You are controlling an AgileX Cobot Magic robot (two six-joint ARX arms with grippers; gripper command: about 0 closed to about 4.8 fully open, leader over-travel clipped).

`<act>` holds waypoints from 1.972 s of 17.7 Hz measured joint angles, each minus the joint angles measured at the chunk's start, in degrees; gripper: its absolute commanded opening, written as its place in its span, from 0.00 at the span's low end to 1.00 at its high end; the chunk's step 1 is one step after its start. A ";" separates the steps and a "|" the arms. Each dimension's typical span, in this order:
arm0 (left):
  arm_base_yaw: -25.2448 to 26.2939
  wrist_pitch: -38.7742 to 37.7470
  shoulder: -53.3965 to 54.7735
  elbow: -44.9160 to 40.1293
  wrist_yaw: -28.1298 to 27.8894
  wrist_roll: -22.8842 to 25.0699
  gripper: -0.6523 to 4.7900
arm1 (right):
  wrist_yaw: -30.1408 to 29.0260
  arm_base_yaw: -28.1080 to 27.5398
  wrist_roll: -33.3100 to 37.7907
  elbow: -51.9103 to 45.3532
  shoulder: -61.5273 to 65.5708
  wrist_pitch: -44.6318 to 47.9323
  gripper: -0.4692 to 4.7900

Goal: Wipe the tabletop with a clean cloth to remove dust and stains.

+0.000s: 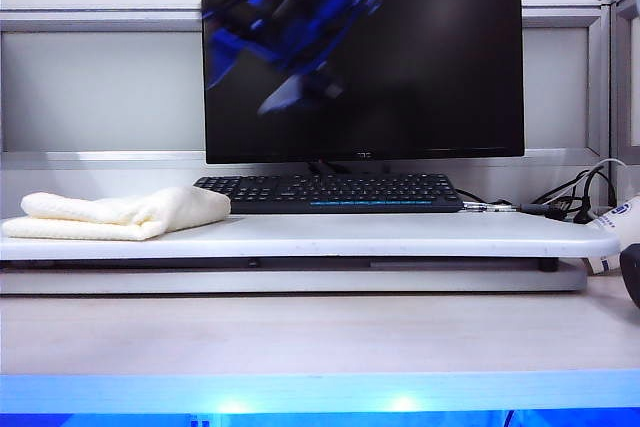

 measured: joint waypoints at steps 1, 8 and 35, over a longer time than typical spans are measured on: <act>0.00 0.00 0.00 0.00 0.00 0.00 0.11 | 0.28 -1.53 -1.18 -0.02 -1.07 -1.22 0.82; 0.00 0.00 0.00 0.00 0.00 0.02 0.11 | 1.44 -13.42 -9.05 -0.31 -11.30 -14.64 0.68; 0.02 -1.53 0.00 0.02 -17.18 2.84 0.11 | 4.48 -33.81 -4.68 -79.06 -85.57 -1.81 0.07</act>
